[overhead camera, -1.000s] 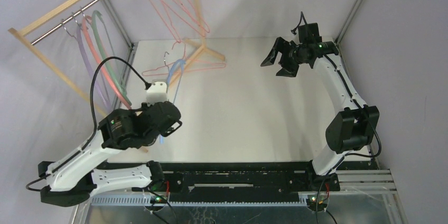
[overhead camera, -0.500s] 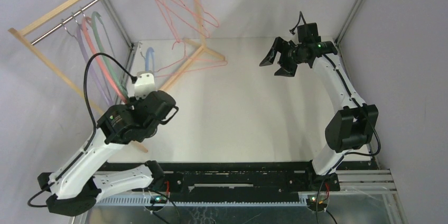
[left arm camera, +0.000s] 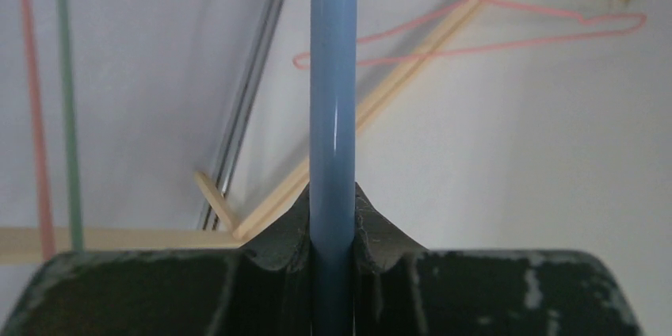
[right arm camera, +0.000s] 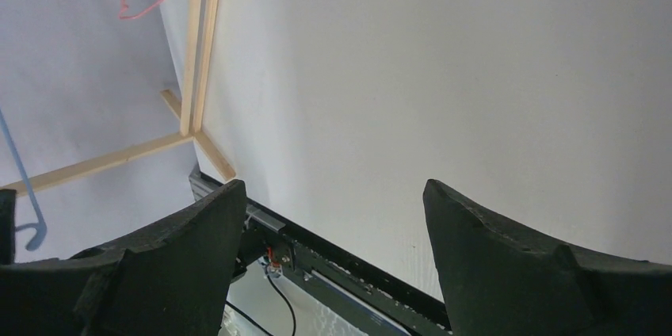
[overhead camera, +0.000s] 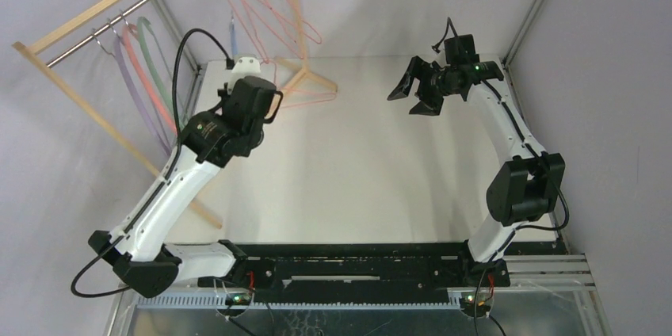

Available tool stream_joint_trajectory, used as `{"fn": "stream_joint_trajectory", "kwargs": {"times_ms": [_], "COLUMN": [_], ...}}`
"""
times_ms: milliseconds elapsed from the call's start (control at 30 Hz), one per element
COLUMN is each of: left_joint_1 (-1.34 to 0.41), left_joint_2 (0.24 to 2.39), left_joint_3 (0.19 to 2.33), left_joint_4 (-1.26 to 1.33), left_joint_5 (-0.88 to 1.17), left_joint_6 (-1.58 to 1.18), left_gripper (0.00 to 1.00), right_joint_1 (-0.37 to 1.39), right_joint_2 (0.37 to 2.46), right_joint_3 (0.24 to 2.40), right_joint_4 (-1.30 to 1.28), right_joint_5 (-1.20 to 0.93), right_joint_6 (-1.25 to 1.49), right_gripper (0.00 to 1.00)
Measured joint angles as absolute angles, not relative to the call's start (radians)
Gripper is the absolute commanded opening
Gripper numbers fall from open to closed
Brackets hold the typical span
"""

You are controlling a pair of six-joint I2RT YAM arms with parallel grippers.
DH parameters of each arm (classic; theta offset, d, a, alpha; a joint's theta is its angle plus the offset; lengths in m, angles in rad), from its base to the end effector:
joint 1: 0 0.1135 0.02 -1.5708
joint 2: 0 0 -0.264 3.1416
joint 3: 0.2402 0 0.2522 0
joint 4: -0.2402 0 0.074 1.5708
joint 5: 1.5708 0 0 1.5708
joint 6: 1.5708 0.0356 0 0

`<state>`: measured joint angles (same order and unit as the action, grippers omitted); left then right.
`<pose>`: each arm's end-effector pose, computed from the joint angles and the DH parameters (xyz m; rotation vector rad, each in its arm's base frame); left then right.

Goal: Organize the hangers
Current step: Place the hanger at the clothesline.

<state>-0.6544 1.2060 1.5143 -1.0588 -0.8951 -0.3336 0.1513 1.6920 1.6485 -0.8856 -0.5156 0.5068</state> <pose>0.1847 -0.1067 0.4260 -0.0924 2.0362 0.4319 0.3553 0.0719 0.3408 0.2310 2.5501 0.9104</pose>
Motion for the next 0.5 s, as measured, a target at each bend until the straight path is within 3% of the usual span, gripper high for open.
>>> {"fn": "stream_joint_trajectory", "kwargs": {"times_ms": [500], "left_joint_1": [-0.587], "left_joint_2": [1.232], "left_joint_3": [1.613], "left_joint_4": [-0.664], "left_joint_5": [-1.084], "left_joint_6": [0.075], "left_gripper": [0.00], "right_joint_1": [0.151], "right_joint_2": [1.724], "right_joint_3": [1.679], "right_joint_4": [-0.889], "right_joint_5": [-0.546], "right_joint_6": [0.507], "right_gripper": [0.89]}}
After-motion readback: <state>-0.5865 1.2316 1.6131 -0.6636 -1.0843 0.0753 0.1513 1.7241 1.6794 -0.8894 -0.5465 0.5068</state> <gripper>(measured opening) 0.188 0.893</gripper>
